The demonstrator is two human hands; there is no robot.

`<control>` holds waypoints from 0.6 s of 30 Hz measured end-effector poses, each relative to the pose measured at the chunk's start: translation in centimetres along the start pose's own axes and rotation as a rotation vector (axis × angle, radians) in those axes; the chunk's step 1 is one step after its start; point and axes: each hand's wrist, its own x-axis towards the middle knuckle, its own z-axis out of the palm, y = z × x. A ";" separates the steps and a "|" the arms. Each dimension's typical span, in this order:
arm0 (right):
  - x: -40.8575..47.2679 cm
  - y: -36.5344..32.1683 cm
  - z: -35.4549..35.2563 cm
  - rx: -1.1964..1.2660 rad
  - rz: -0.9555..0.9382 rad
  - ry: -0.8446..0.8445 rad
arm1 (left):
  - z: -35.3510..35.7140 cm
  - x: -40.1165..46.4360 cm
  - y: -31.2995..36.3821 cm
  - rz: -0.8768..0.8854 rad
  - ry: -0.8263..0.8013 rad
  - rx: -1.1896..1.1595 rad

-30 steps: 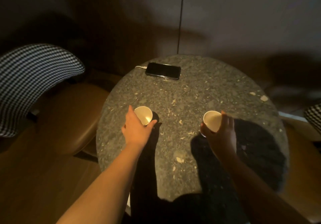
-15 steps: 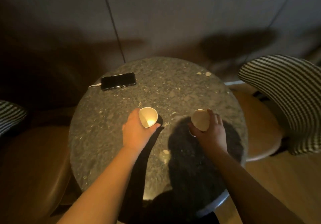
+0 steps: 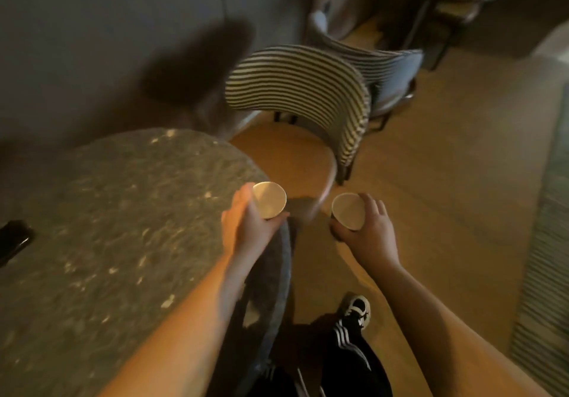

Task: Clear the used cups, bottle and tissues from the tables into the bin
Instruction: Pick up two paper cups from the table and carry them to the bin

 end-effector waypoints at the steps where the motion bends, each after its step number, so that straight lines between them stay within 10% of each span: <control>1: 0.0 1.5 -1.4 -0.007 0.039 0.033 | 1.5 0.0 1.4 0.033 -0.033 0.004; 18: 5.4 30.1 -24.6 -0.047 0.485 0.450 | 33.2 -0.4 30.3 0.480 -0.440 0.067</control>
